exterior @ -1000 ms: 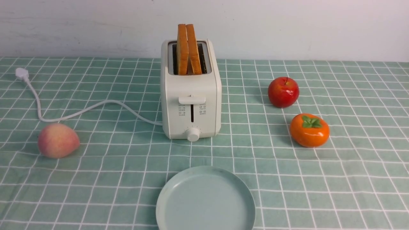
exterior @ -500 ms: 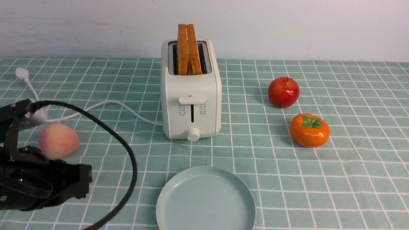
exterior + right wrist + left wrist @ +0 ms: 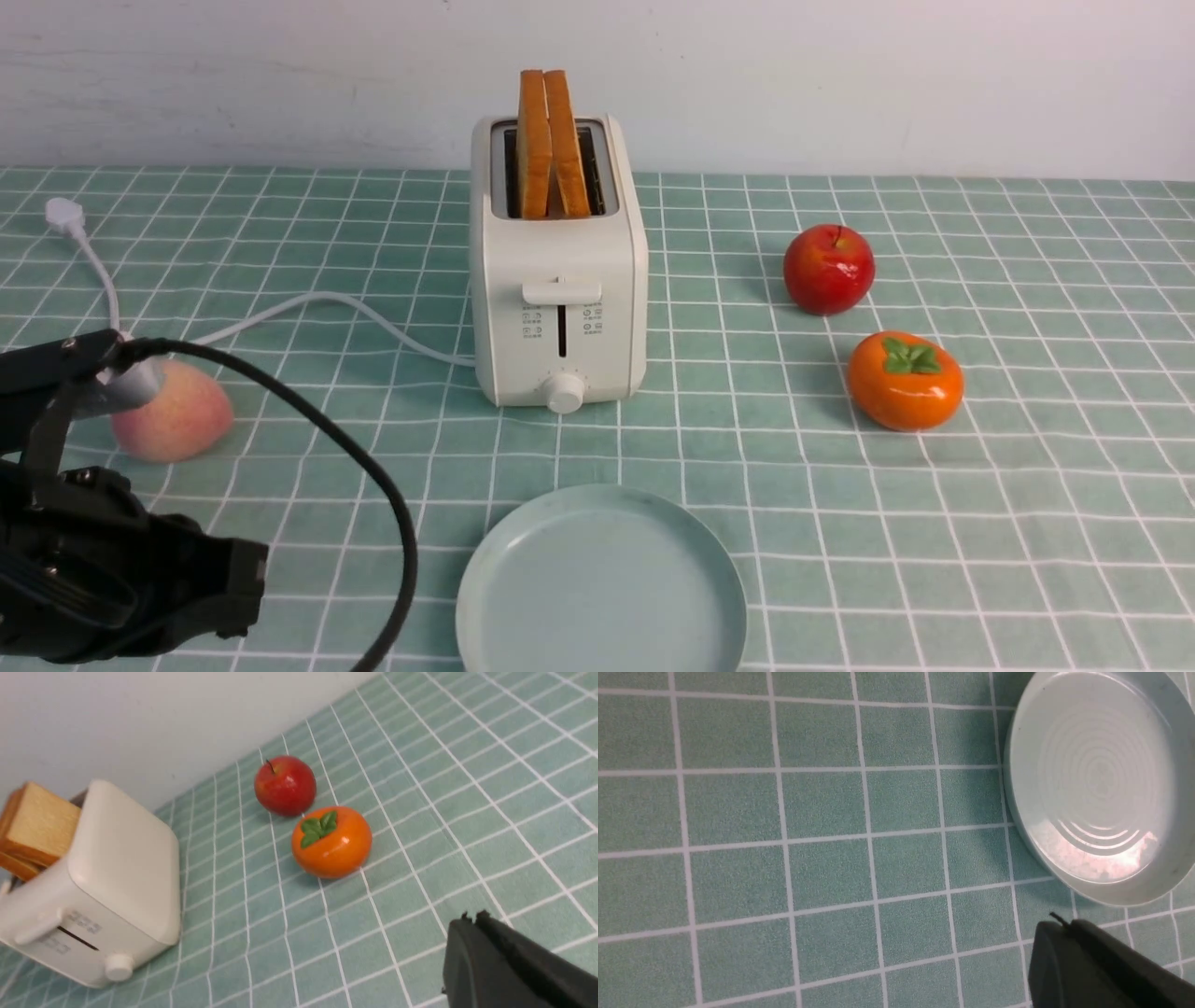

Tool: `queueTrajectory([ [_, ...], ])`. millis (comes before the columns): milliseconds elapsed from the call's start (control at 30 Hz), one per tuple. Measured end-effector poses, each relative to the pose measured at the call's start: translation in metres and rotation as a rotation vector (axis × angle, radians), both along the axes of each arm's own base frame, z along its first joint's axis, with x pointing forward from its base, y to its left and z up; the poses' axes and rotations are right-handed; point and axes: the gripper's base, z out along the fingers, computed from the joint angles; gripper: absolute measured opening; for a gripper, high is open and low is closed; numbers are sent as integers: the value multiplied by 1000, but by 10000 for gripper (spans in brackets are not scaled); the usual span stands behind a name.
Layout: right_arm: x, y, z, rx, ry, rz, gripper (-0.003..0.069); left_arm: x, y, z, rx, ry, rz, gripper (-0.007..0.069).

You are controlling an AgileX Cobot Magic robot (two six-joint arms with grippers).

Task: Take toasted bread from bread machine on blue coffee table place on plate.
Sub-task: 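Reach for a toast slice standing in the toaster with the left gripper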

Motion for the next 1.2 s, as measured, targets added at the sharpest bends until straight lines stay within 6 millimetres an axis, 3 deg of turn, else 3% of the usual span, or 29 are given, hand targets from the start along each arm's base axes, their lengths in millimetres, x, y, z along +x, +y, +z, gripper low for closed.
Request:
queueTrajectory([
  [133, 19, 1, 17, -55, 104, 49, -18, 0, 0, 0, -1, -1, 0, -14],
  [233, 25, 2, 19, -71, 129, 67, -17, 0, 0, 0, -1, -1, 0, -14],
  [1200, 24, 5, 17, -75, 178, 120, -1, 9, -4, 10, -41, -151, -34, -14],
])
